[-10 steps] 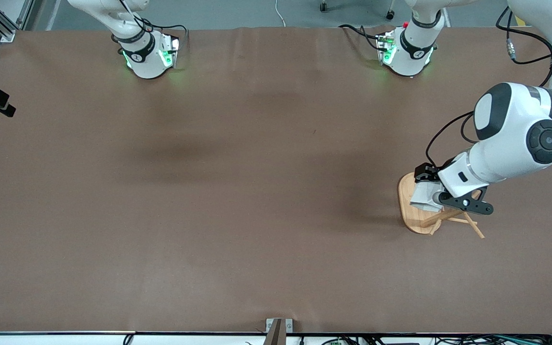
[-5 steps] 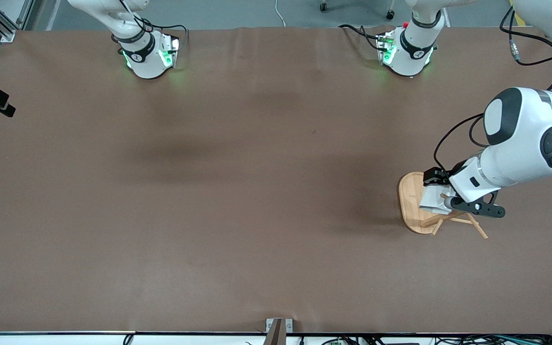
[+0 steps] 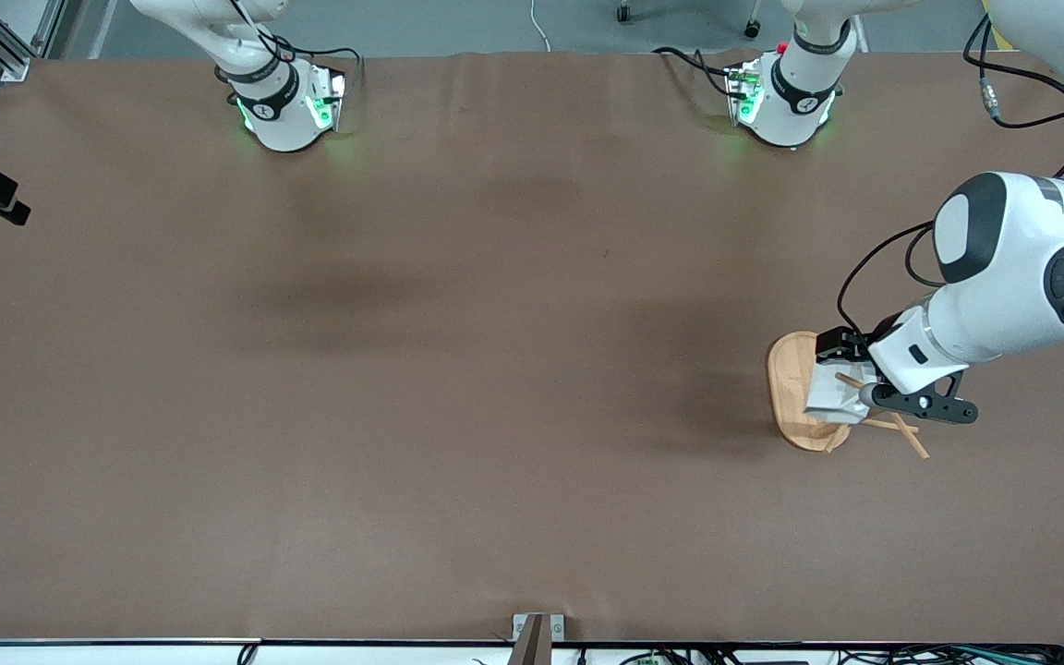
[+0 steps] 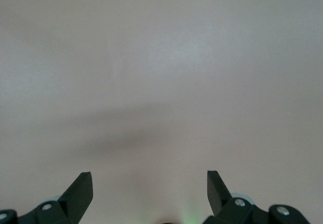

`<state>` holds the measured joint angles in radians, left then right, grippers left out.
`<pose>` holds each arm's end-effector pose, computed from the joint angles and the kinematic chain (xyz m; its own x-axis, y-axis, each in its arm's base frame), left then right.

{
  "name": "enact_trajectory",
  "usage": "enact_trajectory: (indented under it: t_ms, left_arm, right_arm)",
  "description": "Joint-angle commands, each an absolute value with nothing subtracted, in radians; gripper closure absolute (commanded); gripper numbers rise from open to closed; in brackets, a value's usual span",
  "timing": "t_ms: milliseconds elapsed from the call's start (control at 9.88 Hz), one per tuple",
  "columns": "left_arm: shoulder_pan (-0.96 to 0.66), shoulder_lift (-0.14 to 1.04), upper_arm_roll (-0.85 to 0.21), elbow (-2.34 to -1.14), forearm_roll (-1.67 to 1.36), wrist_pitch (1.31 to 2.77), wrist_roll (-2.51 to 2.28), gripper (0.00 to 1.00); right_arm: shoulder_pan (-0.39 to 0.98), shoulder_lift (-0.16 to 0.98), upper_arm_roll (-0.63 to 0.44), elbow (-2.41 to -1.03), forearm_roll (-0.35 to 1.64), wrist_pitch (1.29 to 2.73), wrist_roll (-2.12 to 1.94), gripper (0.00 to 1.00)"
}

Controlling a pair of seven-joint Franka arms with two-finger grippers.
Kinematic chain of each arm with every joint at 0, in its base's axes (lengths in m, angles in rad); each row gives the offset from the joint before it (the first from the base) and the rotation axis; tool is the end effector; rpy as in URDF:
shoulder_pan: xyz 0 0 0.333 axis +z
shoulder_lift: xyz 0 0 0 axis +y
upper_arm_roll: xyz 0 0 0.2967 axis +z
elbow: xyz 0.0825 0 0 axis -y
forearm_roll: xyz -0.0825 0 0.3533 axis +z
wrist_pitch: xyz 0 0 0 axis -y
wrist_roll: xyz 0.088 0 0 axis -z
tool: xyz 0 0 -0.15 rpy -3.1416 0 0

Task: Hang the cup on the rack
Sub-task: 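Lower the cup's handle hole onto a rack peg with the left gripper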

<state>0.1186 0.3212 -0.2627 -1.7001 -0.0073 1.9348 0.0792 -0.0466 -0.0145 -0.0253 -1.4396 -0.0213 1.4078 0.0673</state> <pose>0.5954 -0.0773 0.3580 0.9749 -0.2118 -0.0688 -0.2050 -0.9742 0.0943 0.4996 -0.0396 0.6123 0.9897 -0.1421 -0.0158 -0.1418 -0.9897 0.0218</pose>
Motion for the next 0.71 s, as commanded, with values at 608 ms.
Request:
enact_trajectory:
  t_ms: [608]
  left_arm:
    - [0.042,0.172,-0.223,-1.672,-0.018,1.838,-0.026,0.0]
  right_arm:
    - [-0.057,-0.009,-0.023,-1.436,-0.025,1.397,0.057,0.0]
